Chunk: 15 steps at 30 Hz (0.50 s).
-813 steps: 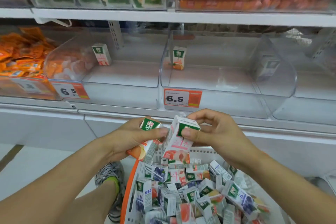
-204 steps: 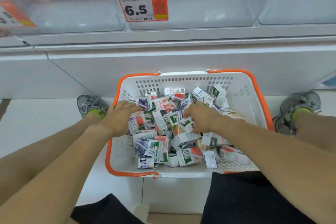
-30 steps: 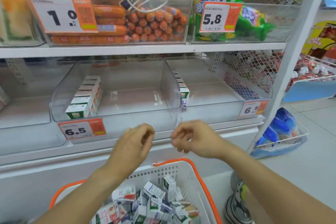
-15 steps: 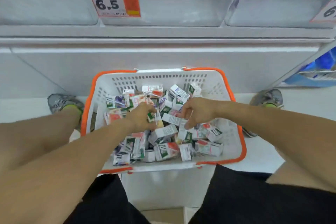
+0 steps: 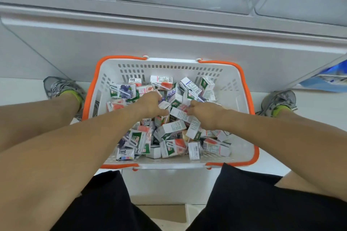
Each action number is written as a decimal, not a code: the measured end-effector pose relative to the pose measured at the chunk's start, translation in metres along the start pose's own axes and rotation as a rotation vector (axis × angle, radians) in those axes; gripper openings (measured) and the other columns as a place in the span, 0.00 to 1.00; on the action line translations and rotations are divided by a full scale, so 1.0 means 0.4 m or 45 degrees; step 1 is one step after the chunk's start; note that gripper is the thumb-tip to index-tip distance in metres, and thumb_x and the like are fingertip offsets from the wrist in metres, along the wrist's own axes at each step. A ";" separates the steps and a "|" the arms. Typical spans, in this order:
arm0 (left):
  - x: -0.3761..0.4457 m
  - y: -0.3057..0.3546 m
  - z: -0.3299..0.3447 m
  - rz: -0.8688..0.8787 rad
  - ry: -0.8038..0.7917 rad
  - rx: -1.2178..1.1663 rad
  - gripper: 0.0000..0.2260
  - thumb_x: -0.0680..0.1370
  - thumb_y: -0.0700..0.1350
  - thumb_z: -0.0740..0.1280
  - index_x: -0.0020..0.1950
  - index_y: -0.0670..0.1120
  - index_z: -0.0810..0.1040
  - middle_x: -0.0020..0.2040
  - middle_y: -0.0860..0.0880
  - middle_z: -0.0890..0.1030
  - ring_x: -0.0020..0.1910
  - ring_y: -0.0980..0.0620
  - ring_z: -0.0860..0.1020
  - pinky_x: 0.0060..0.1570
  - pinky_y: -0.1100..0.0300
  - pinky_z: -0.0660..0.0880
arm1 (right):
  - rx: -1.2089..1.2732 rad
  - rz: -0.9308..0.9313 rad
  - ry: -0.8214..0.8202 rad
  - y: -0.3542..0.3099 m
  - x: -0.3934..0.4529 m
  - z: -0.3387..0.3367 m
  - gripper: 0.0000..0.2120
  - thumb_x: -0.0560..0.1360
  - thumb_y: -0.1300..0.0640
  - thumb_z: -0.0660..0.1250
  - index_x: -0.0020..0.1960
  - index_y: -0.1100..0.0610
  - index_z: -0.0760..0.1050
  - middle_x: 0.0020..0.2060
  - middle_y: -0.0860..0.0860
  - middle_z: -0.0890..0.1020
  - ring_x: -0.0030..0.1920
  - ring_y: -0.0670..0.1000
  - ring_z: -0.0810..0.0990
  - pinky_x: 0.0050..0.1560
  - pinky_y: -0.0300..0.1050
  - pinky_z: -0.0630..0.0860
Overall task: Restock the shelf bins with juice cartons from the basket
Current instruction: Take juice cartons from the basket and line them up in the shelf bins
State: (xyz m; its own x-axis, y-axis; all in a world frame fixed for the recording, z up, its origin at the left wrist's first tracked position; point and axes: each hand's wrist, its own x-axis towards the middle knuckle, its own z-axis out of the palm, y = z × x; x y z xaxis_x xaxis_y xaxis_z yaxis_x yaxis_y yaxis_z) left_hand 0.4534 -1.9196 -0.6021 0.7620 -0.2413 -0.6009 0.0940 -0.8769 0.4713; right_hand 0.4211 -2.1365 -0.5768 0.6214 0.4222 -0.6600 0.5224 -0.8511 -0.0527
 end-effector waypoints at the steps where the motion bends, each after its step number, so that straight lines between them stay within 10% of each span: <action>1: 0.001 0.005 0.000 -0.017 -0.006 0.019 0.21 0.73 0.55 0.75 0.57 0.42 0.76 0.51 0.47 0.75 0.49 0.47 0.75 0.51 0.53 0.73 | -0.042 -0.006 -0.004 0.002 0.000 -0.002 0.24 0.71 0.68 0.69 0.66 0.55 0.74 0.63 0.54 0.69 0.45 0.55 0.77 0.42 0.48 0.76; 6: -0.019 0.029 -0.034 -0.097 0.004 -0.064 0.11 0.70 0.43 0.78 0.46 0.37 0.85 0.40 0.41 0.85 0.36 0.45 0.84 0.41 0.53 0.82 | -0.032 -0.022 -0.011 0.032 -0.030 -0.043 0.25 0.71 0.48 0.76 0.64 0.55 0.74 0.59 0.52 0.73 0.56 0.54 0.76 0.50 0.50 0.77; 15: -0.129 0.167 -0.222 -0.150 -0.060 -0.960 0.14 0.75 0.37 0.70 0.59 0.41 0.73 0.50 0.43 0.77 0.39 0.49 0.81 0.46 0.51 0.83 | 1.501 0.149 0.339 0.156 -0.186 -0.229 0.17 0.72 0.51 0.75 0.49 0.60 0.71 0.50 0.57 0.78 0.42 0.55 0.84 0.47 0.57 0.84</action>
State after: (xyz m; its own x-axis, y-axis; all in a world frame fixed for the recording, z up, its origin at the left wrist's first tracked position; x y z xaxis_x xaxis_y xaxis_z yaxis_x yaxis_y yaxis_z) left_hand 0.4773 -1.9288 -0.4821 0.6931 -0.1963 -0.6936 0.5977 -0.3814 0.7052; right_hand 0.4609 -2.1924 -0.4625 0.8023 0.2570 -0.5387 -0.3101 -0.5916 -0.7442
